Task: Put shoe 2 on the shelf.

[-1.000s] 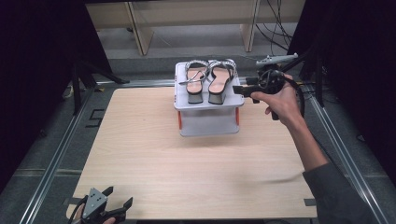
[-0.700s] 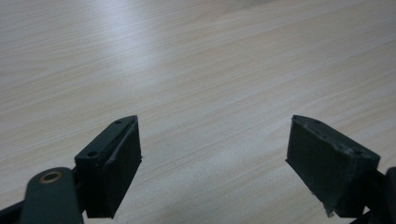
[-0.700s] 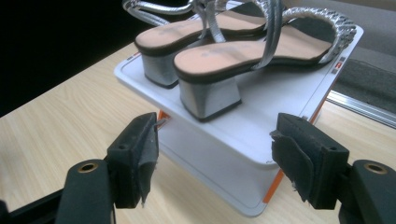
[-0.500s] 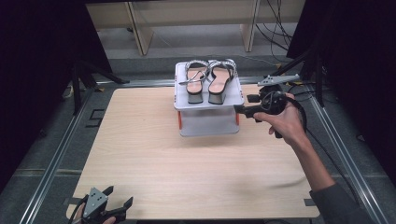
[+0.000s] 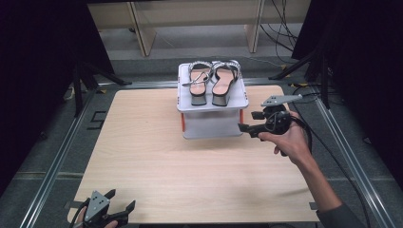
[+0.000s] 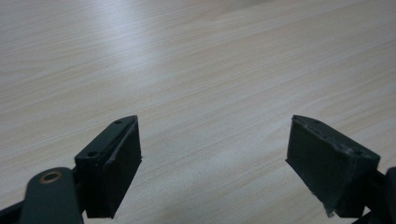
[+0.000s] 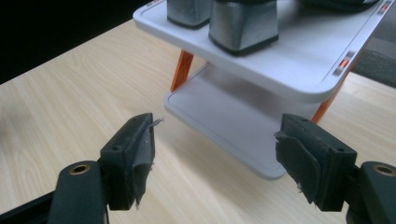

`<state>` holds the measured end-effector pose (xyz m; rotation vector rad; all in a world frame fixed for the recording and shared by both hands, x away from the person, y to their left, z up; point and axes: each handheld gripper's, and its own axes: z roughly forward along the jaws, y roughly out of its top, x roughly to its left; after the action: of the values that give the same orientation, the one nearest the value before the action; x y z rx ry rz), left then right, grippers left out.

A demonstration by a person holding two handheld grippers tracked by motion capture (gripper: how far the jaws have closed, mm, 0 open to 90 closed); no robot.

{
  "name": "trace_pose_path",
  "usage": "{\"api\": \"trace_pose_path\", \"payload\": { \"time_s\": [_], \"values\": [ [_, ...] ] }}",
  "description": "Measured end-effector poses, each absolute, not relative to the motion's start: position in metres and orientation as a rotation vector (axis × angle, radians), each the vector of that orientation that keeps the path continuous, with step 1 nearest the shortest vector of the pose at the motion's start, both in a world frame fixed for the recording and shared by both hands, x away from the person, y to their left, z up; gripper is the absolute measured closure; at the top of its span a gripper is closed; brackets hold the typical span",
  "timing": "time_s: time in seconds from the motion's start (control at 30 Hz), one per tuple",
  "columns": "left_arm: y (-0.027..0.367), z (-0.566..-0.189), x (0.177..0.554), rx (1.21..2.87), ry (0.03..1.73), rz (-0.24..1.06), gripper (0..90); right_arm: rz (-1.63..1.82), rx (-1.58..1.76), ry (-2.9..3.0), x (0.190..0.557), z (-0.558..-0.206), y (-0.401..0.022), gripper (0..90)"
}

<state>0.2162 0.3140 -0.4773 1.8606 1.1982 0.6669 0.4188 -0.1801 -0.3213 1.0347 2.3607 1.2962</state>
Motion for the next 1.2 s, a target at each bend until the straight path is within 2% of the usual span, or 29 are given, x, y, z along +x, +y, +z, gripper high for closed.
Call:
{"api": "trace_pose_path", "payload": {
  "time_s": [1.2],
  "values": [
    [0.313, -0.478, 0.217, 1.862, 1.198, 0.652, 17.2, 1.21, 0.995, 2.5, 0.353, -0.411, -0.168, 26.6]
  ]
}}
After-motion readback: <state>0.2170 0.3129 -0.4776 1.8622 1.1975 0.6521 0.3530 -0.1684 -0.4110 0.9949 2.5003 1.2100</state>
